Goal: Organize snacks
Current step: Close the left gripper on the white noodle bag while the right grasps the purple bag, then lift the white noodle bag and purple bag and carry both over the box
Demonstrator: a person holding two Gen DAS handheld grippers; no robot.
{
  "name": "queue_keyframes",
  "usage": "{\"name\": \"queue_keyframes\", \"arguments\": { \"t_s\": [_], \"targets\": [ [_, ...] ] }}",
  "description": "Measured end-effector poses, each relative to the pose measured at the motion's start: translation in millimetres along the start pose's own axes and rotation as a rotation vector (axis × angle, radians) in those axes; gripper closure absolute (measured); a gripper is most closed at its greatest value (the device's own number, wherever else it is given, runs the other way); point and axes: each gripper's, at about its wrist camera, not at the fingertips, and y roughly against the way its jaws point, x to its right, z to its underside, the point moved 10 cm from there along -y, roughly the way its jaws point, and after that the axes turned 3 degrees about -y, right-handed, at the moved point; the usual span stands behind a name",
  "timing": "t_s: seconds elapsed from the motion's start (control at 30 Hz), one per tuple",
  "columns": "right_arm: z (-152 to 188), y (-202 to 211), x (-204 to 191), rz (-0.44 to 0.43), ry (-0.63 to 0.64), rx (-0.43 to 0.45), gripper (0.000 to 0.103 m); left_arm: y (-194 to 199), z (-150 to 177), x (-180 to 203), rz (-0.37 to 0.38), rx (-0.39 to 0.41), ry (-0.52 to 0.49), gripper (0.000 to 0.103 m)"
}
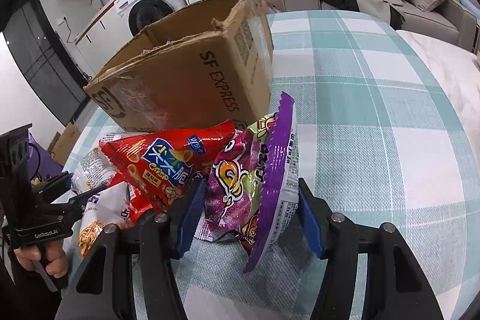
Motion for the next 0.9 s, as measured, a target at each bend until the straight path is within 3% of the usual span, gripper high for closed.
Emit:
{"name": "queue_keyframes", "arguments": {
  "t_s": [0.33, 0.9],
  "targets": [
    [2.8, 22.7, 8.7, -0.001, -0.033, 0.052, 0.048, 20.7, 7.7, 8.5, 0.003, 0.03, 0.014, 0.046],
    [-1.0, 75.9, 8.1, 0.044, -0.014, 0.166, 0.048, 78.3, -11.7, 15.7, -0.019, 0.151, 0.016, 0.046]
  ]
}}
